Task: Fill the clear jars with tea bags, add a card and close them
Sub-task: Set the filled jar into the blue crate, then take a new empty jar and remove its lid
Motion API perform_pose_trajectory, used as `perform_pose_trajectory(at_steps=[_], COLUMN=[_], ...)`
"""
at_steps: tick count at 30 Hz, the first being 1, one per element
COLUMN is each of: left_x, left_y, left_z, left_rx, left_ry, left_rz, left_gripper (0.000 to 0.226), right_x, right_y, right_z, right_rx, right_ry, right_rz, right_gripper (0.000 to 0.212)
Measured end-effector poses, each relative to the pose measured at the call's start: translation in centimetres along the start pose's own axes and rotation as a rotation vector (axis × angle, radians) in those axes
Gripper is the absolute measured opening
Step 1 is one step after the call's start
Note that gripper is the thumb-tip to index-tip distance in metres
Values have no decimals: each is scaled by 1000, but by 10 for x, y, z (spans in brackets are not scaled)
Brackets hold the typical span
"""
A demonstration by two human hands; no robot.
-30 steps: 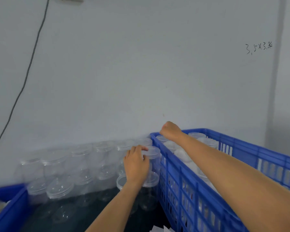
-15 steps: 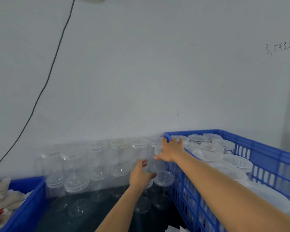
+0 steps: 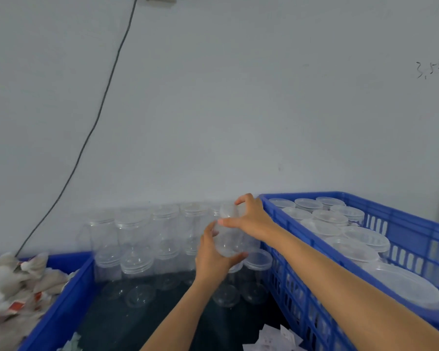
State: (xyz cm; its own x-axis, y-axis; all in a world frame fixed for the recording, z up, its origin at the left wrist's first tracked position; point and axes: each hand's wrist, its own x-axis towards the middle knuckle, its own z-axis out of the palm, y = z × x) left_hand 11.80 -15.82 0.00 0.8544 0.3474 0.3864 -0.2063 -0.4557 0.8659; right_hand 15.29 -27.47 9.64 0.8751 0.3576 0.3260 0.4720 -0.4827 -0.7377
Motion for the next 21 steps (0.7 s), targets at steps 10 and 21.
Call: perform_pose_trajectory(at_steps=[10,21], left_x=[-139,-175], left_y=[-69,-114], left_z=[-74,-100], left_rx=[320,298], left_ry=[170,100], left_rz=[-13,-162], left_gripper=[105,101], right_x=[-100,-158], right_y=[-5,16], right_z=[110,199], right_rx=[264,276], right_ry=[-240,132], right_rz=[95,60], right_gripper=[69,41])
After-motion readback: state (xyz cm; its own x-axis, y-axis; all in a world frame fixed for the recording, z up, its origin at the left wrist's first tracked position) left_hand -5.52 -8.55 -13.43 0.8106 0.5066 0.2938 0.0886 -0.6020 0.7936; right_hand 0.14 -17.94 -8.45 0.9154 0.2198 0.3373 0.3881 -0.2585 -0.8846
